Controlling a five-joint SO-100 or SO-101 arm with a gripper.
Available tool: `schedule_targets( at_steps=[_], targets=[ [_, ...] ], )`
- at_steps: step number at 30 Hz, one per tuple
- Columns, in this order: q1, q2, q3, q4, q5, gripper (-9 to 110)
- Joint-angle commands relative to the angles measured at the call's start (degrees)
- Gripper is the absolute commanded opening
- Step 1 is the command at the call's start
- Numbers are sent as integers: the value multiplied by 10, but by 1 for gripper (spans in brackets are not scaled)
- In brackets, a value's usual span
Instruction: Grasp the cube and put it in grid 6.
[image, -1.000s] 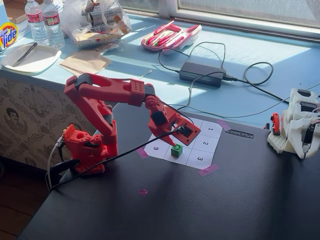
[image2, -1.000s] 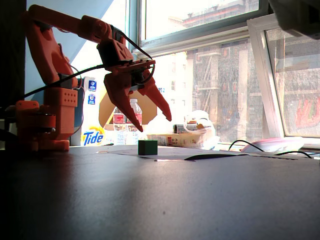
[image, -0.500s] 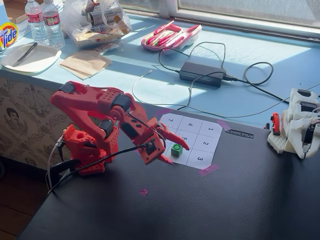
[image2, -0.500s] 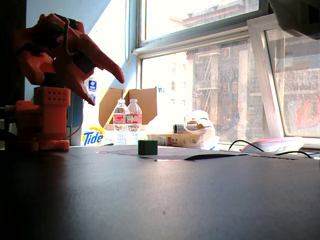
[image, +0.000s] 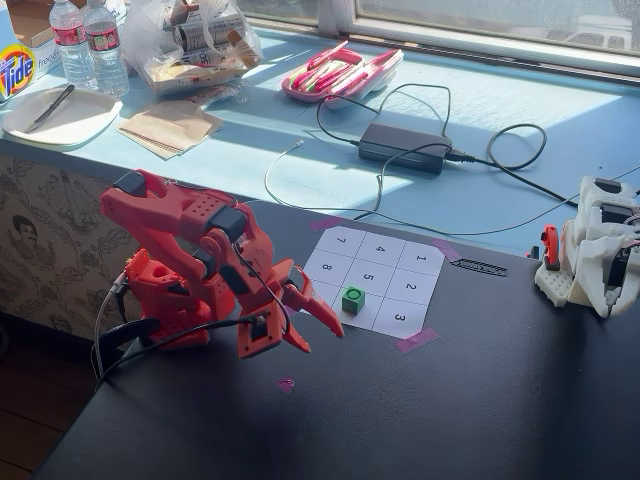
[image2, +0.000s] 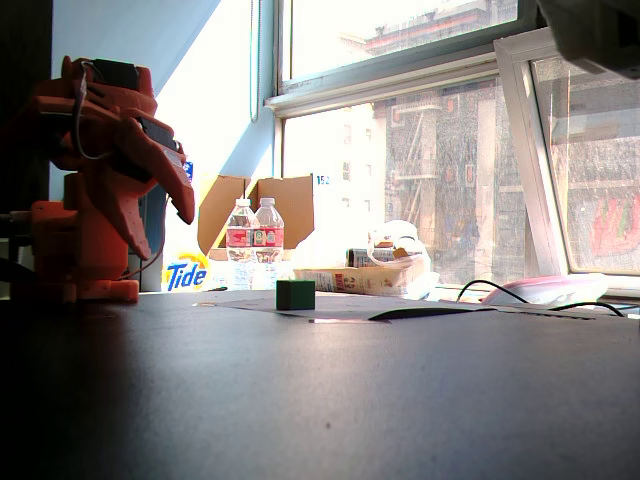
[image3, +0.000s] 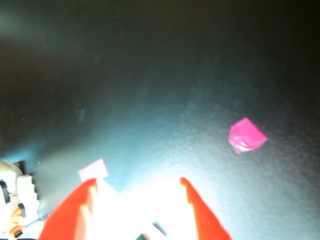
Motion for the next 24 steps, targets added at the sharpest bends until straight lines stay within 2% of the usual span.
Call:
schedule_targets(
  at_steps=[1,8,17,24],
  targets=[
    [9,-11,6,4,21,24],
    [12,6,47,12,44,24],
    [21,142,99,50,60,23],
    [25,151,111,55,62,23]
  ],
)
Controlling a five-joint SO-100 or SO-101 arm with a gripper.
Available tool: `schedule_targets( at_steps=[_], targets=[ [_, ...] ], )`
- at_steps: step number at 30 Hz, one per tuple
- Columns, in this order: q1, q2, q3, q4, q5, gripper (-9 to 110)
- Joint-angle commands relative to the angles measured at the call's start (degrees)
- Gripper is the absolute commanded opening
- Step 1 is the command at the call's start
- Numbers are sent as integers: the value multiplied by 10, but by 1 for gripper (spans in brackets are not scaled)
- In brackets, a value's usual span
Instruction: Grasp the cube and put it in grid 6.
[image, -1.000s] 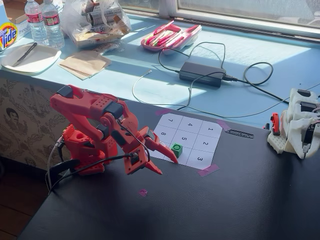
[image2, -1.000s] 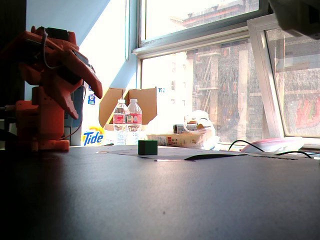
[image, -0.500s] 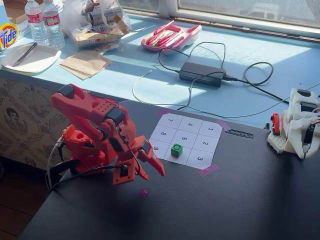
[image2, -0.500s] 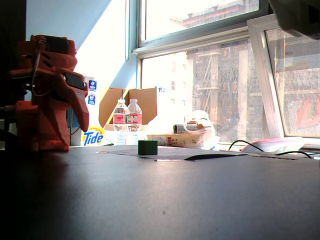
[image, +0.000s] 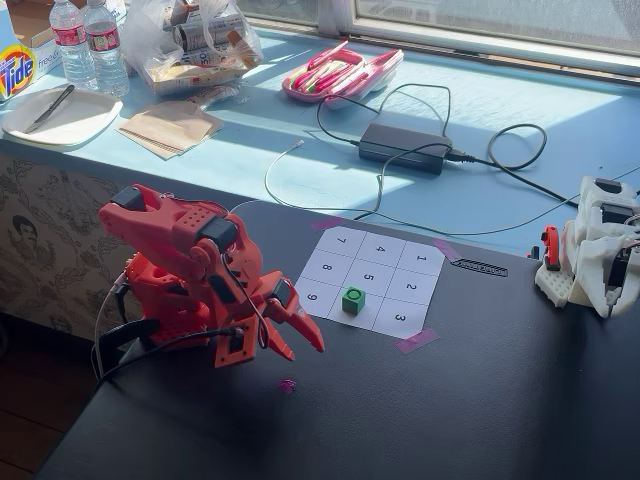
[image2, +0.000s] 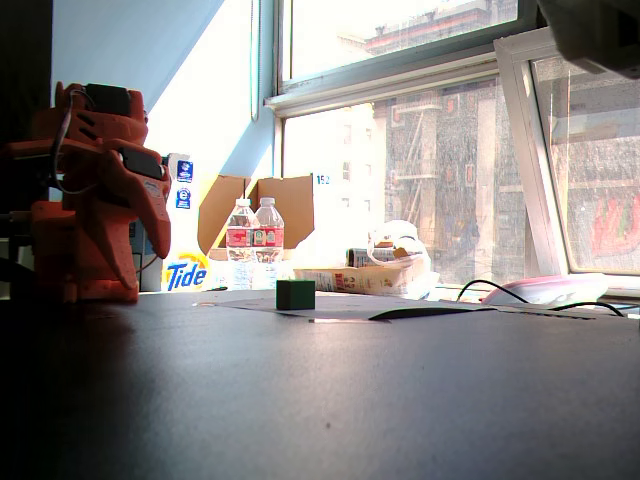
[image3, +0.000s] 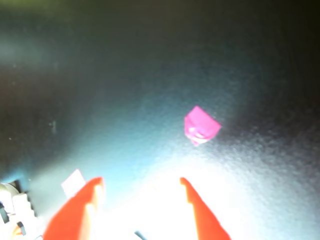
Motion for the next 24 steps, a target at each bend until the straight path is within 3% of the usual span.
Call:
schedule_targets(
  at_steps=[1,24],
  targets=[
    [6,12,2,1,6,23],
    [11,103,69,28,-1,23]
  ],
)
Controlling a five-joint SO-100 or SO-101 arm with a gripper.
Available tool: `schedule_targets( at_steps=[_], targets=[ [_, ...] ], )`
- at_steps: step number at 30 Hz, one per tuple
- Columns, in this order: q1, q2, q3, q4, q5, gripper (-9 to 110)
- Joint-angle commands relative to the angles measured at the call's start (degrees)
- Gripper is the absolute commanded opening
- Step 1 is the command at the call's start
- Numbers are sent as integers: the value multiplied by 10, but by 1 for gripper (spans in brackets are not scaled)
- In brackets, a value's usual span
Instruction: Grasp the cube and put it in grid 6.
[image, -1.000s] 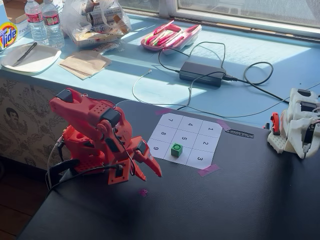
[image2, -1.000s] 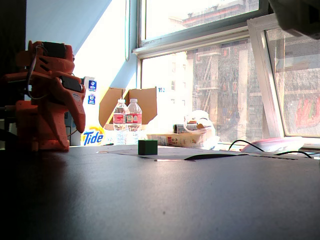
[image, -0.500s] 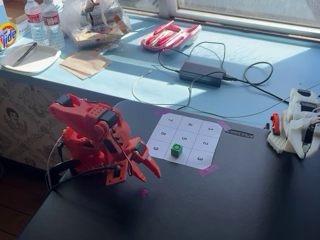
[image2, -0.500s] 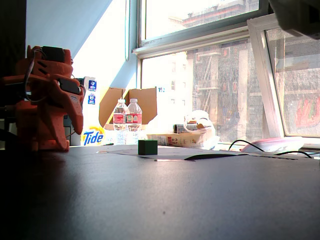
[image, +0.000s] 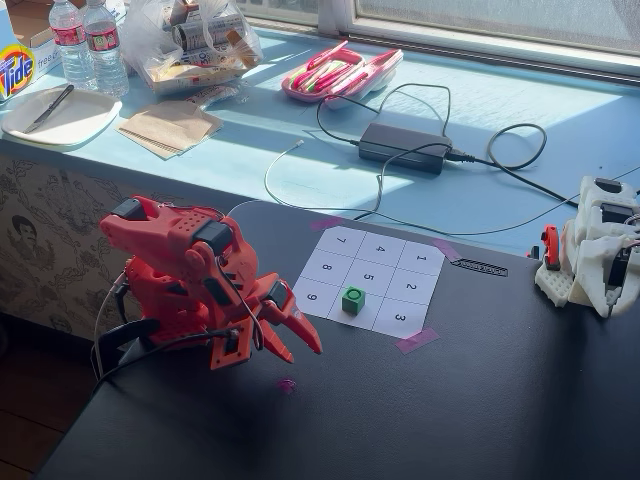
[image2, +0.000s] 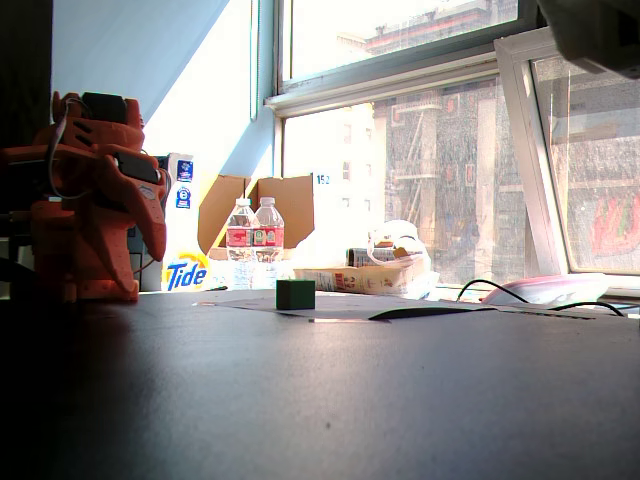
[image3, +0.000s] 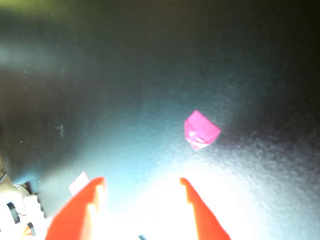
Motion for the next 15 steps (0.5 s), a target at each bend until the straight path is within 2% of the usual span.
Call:
schedule_targets(
  at_steps=[1,15],
  targets=[
    [1,5,28,-7,-4,22],
    [9,4,28,-6,6,21]
  ],
)
